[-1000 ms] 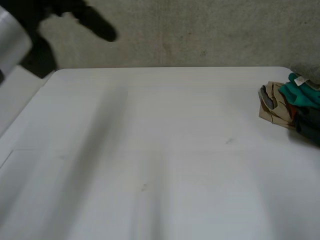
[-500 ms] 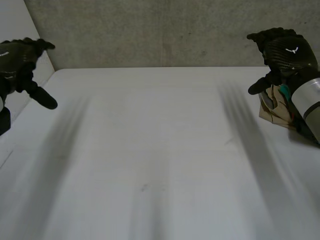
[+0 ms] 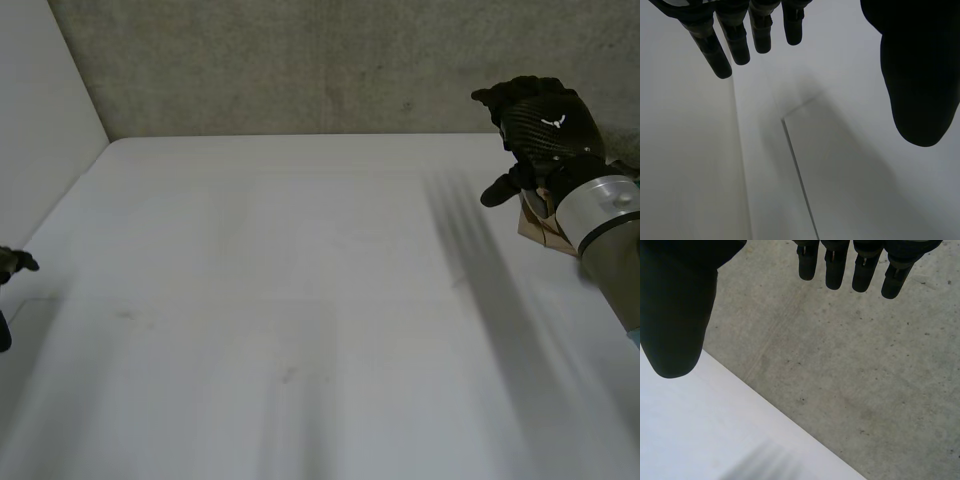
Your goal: Fold the laundry.
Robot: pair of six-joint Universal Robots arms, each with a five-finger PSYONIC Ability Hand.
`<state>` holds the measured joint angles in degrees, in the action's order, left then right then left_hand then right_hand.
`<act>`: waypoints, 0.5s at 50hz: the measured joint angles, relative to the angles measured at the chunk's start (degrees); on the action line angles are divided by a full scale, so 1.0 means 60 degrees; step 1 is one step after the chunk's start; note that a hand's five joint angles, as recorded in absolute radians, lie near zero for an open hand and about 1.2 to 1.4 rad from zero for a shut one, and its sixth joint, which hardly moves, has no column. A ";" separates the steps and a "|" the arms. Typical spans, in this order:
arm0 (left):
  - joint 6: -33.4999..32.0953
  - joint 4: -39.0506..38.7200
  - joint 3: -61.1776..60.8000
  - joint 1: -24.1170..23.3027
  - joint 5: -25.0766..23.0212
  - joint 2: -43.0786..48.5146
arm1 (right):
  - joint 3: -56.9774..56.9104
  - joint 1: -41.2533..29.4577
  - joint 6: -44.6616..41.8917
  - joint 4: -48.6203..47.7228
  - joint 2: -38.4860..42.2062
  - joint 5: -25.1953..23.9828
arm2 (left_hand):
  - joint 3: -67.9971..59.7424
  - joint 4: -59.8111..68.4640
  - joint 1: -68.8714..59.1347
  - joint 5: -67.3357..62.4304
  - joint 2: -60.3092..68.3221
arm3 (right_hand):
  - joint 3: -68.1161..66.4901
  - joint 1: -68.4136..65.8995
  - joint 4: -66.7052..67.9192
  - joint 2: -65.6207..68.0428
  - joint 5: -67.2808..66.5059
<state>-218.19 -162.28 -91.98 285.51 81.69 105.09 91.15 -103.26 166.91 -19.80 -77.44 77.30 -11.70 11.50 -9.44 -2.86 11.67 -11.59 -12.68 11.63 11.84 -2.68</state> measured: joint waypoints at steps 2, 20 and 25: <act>-0.0075 -0.0422 -0.0157 0.0226 -0.0257 0.0328 | -0.0014 -0.0019 -0.0010 -0.0019 0.0036 0.0006 | 0.0001 0.0000 0.0001 0.0000 0.0000 | 0.0000 0.0000 0.0000 0.0000 0.0000; 0.2524 -0.2581 0.0536 -0.0506 -0.0300 0.0151 | -0.0041 0.0284 0.0030 -0.0056 -0.0157 -0.0017 | 0.0001 0.0000 0.0001 0.0000 0.0000 | -0.0001 0.0000 0.0000 0.0000 0.0000; 0.3004 -0.2221 0.0862 -0.0927 0.0130 -0.0325 | -0.0046 0.0348 0.0058 -0.0058 -0.0237 -0.0022 | 0.0001 0.0000 0.0000 0.0000 0.0000 | -0.0001 0.0000 0.0000 0.0000 0.0000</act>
<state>-200.17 -175.60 -86.81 279.95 82.47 103.14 90.87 -101.17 167.26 -20.14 -78.86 77.17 -11.70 11.50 -9.44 -2.86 11.67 -11.60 -12.68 11.63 11.84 -2.68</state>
